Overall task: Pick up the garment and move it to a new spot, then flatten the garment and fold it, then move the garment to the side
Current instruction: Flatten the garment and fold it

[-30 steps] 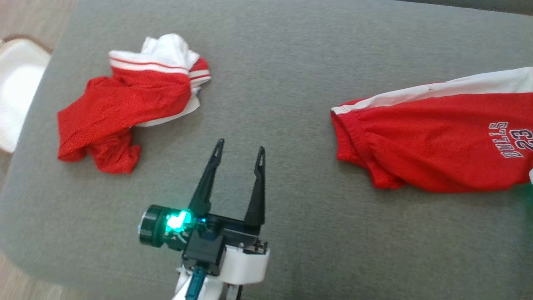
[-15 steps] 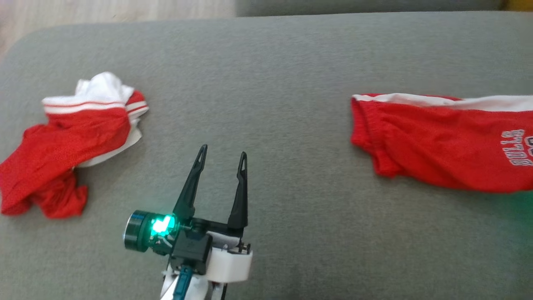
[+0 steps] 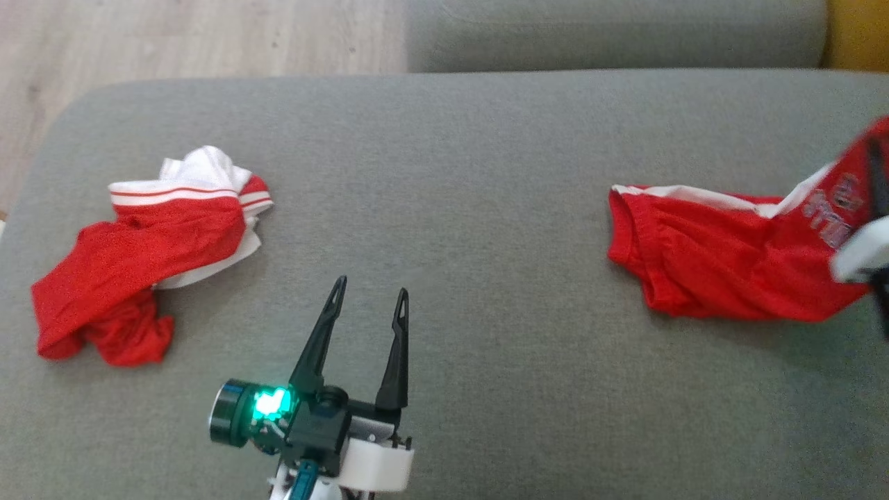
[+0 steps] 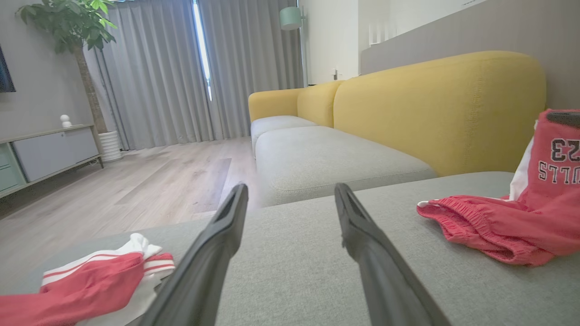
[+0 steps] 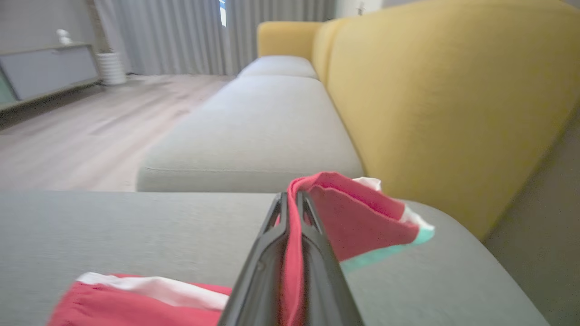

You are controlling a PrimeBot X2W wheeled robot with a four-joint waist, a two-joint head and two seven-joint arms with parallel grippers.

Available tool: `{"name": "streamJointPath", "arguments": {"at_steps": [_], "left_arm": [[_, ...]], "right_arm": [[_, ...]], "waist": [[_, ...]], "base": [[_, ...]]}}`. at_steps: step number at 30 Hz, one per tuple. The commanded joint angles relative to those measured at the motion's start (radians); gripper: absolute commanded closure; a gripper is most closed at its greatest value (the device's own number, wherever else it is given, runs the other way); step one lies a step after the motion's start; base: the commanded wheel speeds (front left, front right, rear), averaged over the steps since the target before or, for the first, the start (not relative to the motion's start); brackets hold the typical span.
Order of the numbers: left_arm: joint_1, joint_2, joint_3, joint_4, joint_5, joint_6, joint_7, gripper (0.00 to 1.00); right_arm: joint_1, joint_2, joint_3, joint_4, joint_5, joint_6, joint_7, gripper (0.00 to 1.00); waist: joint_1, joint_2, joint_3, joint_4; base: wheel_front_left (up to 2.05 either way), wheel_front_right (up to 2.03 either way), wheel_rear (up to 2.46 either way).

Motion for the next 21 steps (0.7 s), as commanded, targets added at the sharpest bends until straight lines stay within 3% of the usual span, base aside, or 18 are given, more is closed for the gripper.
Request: {"name": "streamJointPath", "arguments": {"at_steps": [1, 5, 6, 7, 8, 11, 15, 21], "left_arm": [[-0.013, -0.004, 0.037, -0.028, -0.009, -0.003, -0.005, 0.00], [0.009, -0.006, 0.046, -0.029, -0.013, -0.007, -0.005, 0.00], [0.015, -0.007, 0.047, -0.028, -0.014, -0.008, -0.005, 0.00], [0.020, -0.007, 0.049, -0.028, -0.016, -0.010, -0.005, 0.00], [0.028, -0.008, 0.051, -0.027, -0.025, -0.014, -0.005, 0.00], [0.036, -0.011, 0.061, -0.032, -0.034, -0.020, -0.005, 0.00], [0.049, -0.013, 0.079, -0.049, -0.042, -0.017, -0.005, 0.00], [0.114, -0.018, 0.142, -0.080, -0.109, -0.022, -0.005, 0.00]], "right_arm": [[0.015, 0.014, 0.038, -0.062, -0.014, -0.001, -0.007, 0.99], [0.071, 0.092, 0.112, -0.156, -0.043, -0.001, 0.020, 0.86], [0.091, 0.116, 0.132, -0.171, -0.049, -0.001, 0.028, 0.74], [0.115, 0.142, 0.149, -0.181, -0.051, -0.001, 0.038, 0.42], [0.139, 0.166, 0.162, -0.187, -0.053, -0.001, 0.048, 0.00], [0.204, 0.211, 0.168, -0.206, -0.068, -0.001, 0.042, 0.00], [0.260, 0.226, 0.130, -0.253, -0.092, -0.001, 0.011, 0.00], [0.412, 0.228, -0.064, -0.452, -0.209, -0.001, -0.013, 0.00]], "waist": [[0.0001, 0.0000, -0.027, 0.025], [0.0001, 0.0000, -0.048, 0.043], [0.0001, 0.0000, -0.054, 0.045], [0.0001, 0.0000, -0.060, 0.048], [0.0001, 0.0000, -0.063, 0.051], [0.0001, 0.0000, -0.071, 0.057], [0.0001, 0.0000, -0.083, 0.050], [0.0001, 0.0000, -0.124, 0.002]], "base": [[0.00, 0.00, 0.00], [0.00, 0.00, 0.00], [0.00, 0.00, 0.00], [0.00, 0.00, 0.00], [0.00, 0.00, 0.00], [0.00, 0.00, 0.00], [0.00, 0.00, 0.00], [0.00, 0.00, 0.00]]}}
